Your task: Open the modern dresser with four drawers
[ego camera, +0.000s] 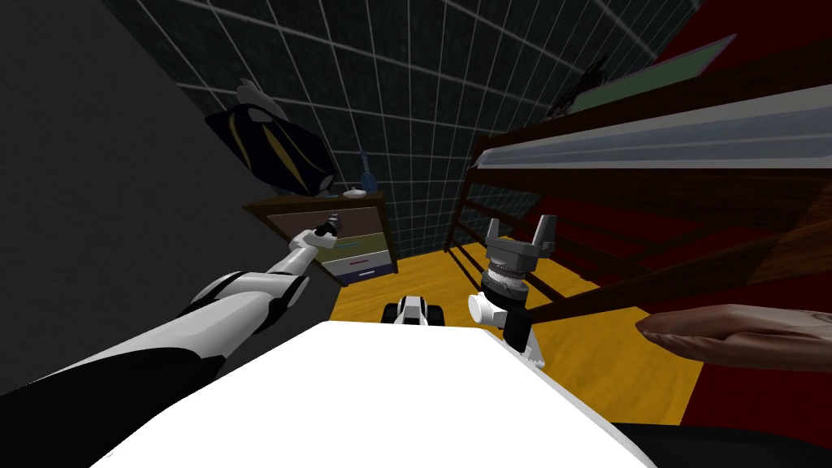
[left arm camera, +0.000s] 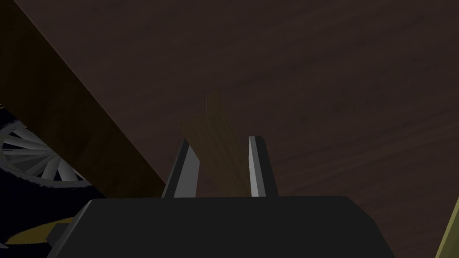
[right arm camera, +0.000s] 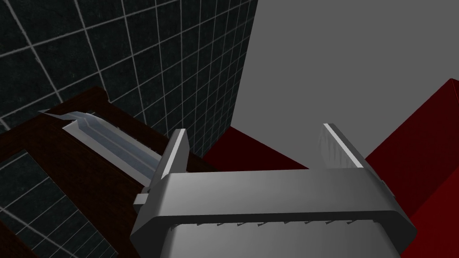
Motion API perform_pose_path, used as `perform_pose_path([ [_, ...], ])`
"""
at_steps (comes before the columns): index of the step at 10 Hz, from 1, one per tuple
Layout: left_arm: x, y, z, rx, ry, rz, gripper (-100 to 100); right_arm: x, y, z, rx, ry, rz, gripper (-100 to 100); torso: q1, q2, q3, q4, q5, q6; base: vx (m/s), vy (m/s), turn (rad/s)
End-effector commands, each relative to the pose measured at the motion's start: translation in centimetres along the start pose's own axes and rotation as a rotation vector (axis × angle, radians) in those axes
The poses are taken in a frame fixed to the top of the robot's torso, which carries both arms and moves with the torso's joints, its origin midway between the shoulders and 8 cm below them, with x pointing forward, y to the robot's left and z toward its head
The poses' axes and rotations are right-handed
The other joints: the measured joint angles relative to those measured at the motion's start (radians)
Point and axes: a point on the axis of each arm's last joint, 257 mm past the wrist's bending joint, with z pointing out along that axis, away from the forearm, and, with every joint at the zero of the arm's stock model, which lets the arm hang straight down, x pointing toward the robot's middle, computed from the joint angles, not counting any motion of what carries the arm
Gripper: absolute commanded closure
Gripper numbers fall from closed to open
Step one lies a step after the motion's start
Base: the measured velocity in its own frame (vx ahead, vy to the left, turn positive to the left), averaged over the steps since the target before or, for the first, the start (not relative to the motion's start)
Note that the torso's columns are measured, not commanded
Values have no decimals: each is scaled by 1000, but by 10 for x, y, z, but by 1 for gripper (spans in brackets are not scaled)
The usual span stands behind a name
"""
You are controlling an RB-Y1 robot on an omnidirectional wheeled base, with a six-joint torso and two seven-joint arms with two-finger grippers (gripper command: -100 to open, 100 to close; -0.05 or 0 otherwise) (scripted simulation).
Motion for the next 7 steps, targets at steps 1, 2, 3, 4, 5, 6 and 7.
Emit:
perform_pose_path([
  [1,-12,13,-12,-11,-19,-51,100,0,0,0,0,0,0,0,-2,-3,-2,0,-1,1,71,-19,-65],
  [2,-10,17,-16,-10,-13,-43,100,0,0,0,0,0,0,0,-3,-4,-3,0,-2,1,45,-4,4],
  [3,-9,23,-20,-14,-8,-36,100,0,0,0,0,0,0,0,-1,-3,-2,0,-1,1,22,3,7],
  [4,-11,38,-24,-35,-10,-29,100,0,0,0,0,0,0,0,-1,-2,-1,-1,0,2,7,5,-8],
  [5,-24,28,-28,-22,-31,-64,100,0,0,0,0,0,0,0,1,-2,-1,-2,2,1,54,-27,-112],
  [6,-31,29,-32,-16,-39,-81,100,0,0,0,0,0,0,0,-1,-6,-3,-2,1,3,77,-18,-50],
  [7,-29,30,-37,-11,-32,-71,100,0,0,0,0,0,0,0,-2,-6,-4,-1,0,2,52,2,21],
])
